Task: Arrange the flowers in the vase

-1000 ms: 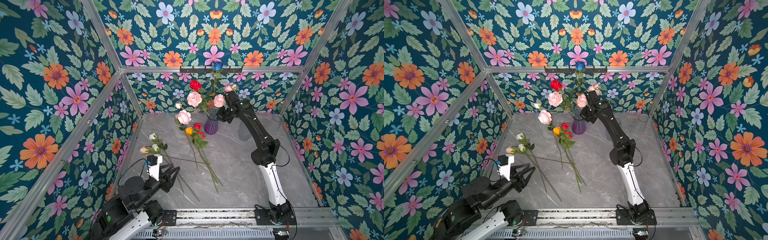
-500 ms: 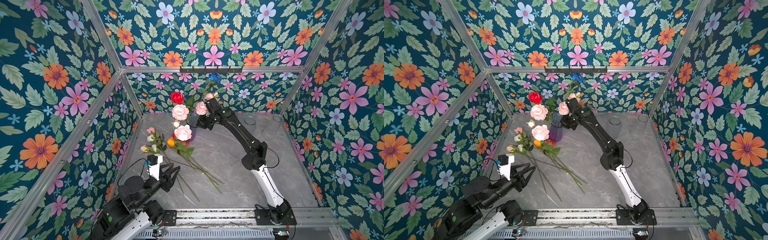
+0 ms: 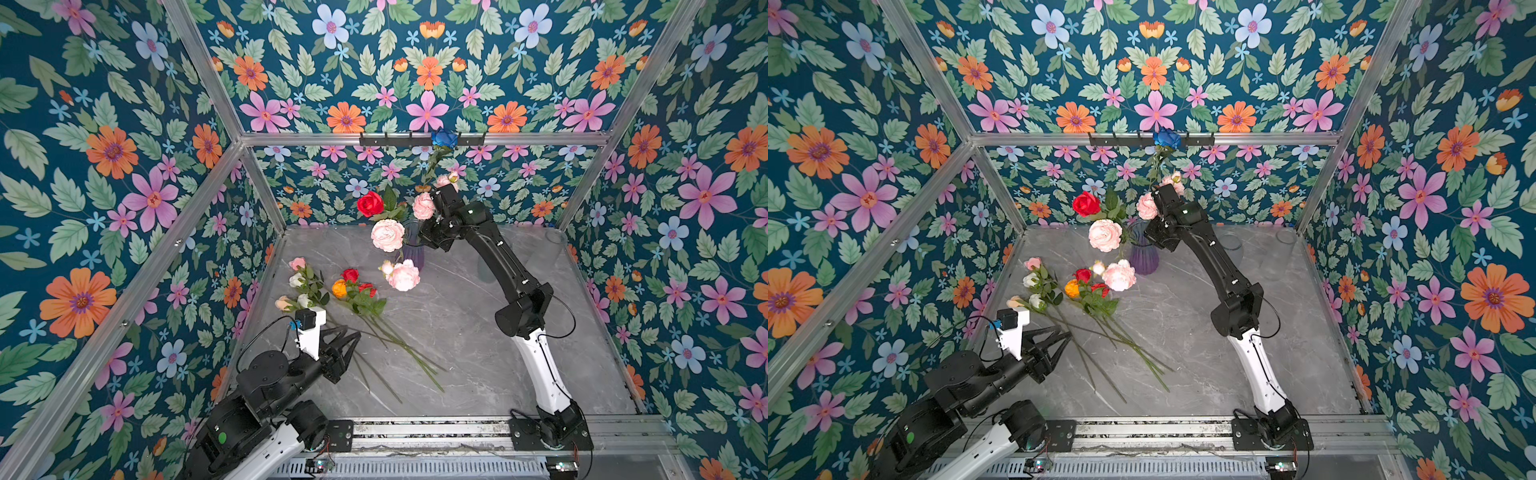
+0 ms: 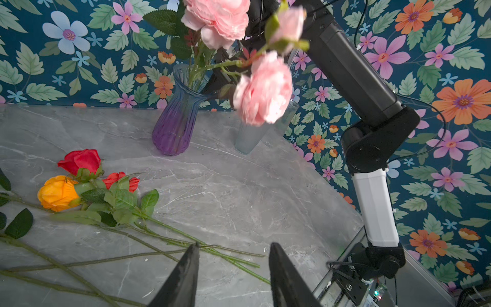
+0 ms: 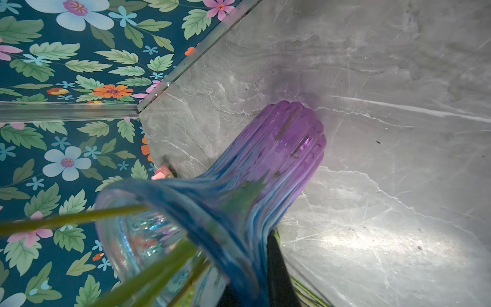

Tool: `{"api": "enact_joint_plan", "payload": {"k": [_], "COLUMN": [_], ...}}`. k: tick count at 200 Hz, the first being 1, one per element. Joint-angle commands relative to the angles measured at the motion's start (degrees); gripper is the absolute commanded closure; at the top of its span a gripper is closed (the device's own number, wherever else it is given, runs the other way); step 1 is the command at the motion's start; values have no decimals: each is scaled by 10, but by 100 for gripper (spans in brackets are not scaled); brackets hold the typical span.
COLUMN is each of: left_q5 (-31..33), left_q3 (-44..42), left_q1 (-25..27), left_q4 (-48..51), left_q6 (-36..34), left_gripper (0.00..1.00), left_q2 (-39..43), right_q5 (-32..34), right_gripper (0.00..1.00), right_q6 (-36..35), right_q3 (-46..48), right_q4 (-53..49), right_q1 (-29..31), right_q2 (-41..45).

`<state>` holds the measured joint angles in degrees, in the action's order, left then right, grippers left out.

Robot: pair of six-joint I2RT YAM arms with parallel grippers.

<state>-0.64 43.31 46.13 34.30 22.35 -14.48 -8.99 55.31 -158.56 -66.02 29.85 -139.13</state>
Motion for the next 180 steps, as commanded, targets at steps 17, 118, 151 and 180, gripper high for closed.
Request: {"api": "enact_joint_plan", "payload": {"k": [17,118,151,180], "left_q5": [-13,-39,-41,-43], "left_q3": [-1,-2,-2,-2], "left_q1": [-6,-31,-35,-37], "left_q4": [-18,-23,-24,-24], "left_q6": [-8,-15,-15,-16], "left_gripper": [54,53,53,53], "left_q2": [-7,-13,-12,-12], "right_q5": [-16,-57,-58,-60], "right_gripper": [100,100,78,71], "right_q6": [-2,12,12,13], "right_q3": [-16,-18,-18,-18], "right_q4": [34,49,56,63], "right_q1": [-2,-3,-3,-3], "right_q2": [-7,-29,-31,-28]}}
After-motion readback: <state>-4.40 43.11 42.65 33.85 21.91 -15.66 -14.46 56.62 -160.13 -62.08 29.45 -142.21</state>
